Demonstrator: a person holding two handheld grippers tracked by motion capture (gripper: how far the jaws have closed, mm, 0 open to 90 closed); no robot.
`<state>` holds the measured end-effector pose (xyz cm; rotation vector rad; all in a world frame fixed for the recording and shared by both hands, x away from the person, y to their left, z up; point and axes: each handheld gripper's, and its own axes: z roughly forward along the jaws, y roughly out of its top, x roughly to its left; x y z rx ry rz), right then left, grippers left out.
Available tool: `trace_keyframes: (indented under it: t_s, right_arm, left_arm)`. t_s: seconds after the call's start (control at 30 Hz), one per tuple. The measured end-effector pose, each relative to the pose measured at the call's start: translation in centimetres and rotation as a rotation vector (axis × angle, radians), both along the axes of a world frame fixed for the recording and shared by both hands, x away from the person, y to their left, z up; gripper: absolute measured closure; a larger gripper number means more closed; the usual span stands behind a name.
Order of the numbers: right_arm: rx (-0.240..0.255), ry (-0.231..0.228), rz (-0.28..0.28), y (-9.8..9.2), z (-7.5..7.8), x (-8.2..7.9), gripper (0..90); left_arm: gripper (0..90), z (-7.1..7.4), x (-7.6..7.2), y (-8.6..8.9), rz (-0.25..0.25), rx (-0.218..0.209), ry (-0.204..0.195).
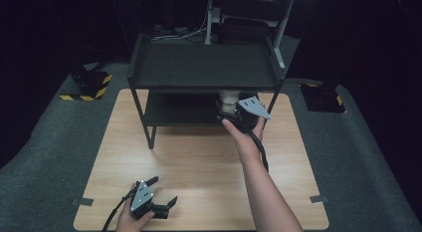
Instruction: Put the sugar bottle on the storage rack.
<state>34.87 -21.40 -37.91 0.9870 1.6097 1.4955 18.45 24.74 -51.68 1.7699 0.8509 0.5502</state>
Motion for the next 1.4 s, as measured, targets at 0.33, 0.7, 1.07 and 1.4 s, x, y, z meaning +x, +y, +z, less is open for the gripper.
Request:
trace_keyframes:
  t_s: [0.33,0.7,1.07,1.4]
  right_arm:
    - [0.011,-0.028,0.036,-2.3,-1.3,-3.1,0.0]
    - [0.021,-0.050,0.085,-5.0,-3.6,-7.0,0.0]
    - [-0.023,-0.046,0.072,-7.7,-7.2,-11.6,0.0]
    - [-0.054,0.002,0.051,-10.4,-10.4,-14.3,0.0]
  left_arm:
    - [0.4,0.0,0.0,-0.1,0.005,0.001,0.003]
    - [0.4,0.0,-0.1,-0.2,0.008,0.003,0.000]
    - [0.4,0.0,-0.2,-0.2,0.013,0.005,-0.003]
    - [0.4,0.0,-0.3,-0.4,0.024,0.010,-0.010]
